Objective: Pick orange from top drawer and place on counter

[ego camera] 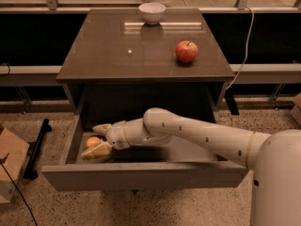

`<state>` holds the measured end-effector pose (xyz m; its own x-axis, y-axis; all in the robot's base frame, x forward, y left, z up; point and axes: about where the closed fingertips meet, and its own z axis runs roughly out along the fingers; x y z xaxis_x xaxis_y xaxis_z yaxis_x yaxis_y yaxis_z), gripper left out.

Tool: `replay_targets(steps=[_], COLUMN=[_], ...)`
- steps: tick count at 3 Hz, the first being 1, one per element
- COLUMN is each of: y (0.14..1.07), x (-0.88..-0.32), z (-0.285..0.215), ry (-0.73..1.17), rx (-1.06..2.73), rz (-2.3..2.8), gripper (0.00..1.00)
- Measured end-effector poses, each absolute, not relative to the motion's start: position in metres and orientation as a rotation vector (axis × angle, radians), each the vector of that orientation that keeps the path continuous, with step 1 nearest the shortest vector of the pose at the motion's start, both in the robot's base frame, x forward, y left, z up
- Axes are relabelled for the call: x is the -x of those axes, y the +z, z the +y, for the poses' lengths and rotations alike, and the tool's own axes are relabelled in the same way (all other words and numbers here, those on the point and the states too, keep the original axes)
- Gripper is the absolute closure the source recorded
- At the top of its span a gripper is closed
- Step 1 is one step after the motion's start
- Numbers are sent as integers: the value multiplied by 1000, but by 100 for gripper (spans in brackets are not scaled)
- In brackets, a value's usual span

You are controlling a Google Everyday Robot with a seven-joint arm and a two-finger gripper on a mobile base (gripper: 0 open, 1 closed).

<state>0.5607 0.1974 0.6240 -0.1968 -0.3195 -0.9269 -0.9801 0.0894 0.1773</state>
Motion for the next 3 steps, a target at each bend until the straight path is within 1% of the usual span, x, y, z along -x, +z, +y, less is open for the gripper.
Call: replay_targets(steps=[2, 3], y=[635, 657], x=[-559, -560], z=[184, 161], ry=[1104, 1071], rx=[1302, 1293], rz=[1675, 1682], gripper=[73, 96])
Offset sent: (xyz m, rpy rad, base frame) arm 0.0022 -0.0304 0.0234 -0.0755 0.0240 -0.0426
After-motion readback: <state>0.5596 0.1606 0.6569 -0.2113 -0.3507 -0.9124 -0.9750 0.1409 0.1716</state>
